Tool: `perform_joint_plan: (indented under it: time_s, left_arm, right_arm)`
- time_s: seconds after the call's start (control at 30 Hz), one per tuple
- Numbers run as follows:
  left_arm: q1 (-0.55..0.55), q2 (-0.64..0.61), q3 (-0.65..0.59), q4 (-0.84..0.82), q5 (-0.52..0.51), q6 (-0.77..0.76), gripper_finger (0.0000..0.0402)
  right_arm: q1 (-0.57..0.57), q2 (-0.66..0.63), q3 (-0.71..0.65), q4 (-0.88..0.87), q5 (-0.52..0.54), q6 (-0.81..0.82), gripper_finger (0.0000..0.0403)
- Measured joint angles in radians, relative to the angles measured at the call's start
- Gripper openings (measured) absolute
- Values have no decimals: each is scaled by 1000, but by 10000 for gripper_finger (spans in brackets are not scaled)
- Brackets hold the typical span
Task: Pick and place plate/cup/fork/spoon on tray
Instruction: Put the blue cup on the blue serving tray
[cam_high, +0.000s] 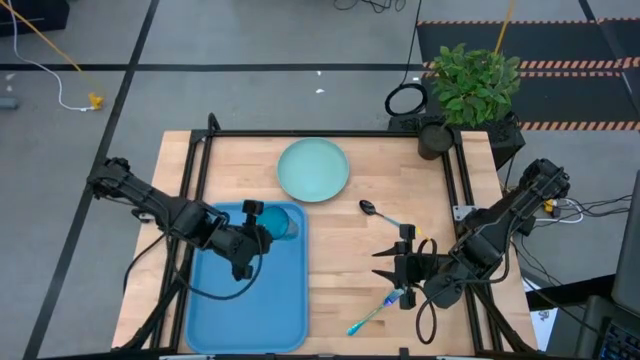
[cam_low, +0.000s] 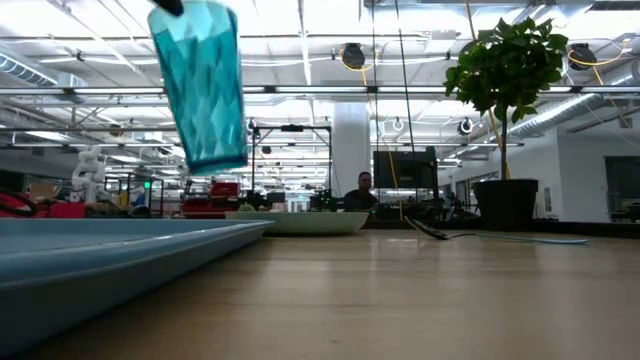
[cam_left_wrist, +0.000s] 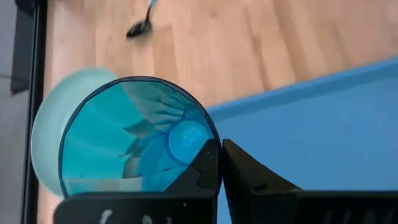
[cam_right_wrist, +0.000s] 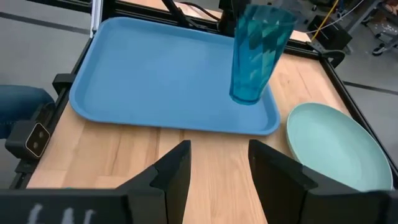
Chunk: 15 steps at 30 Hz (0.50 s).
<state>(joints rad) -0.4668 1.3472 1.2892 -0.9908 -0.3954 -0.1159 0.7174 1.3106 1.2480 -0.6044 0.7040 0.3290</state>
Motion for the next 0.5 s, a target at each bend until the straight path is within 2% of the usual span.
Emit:
perform_joint_plan:
  time_s: [0.37, 0.5]
  left_arm:
    - [101, 1, -167, 99, 39, 8, 5]
    - [157, 1, -219, 164, 74, 68, 10]
  right_arm:
    - [0, 0, 0, 1, 1, -3, 155]
    - [-3, 0, 0, 1, 1, -27, 155]
